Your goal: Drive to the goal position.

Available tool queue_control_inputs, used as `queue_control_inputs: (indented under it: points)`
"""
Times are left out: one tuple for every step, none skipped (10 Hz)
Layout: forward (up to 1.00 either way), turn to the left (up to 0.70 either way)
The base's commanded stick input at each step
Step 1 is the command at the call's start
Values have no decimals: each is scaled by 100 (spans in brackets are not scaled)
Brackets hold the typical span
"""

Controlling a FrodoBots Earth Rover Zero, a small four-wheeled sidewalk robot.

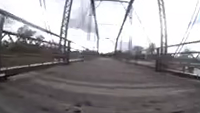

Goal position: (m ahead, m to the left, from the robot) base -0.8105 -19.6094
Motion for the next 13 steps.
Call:
queue_control_inputs:
  points:
    - [100,0]
    - [100,0]
    - [100,0]
    - [100,0]
    - [100,0]
    - [100,0]
    - [100,-3]
    - [100,-5]
    - [100,-7]
    - [100,-27]
    - [100,0]
    - [100,0]
    - [100,0]
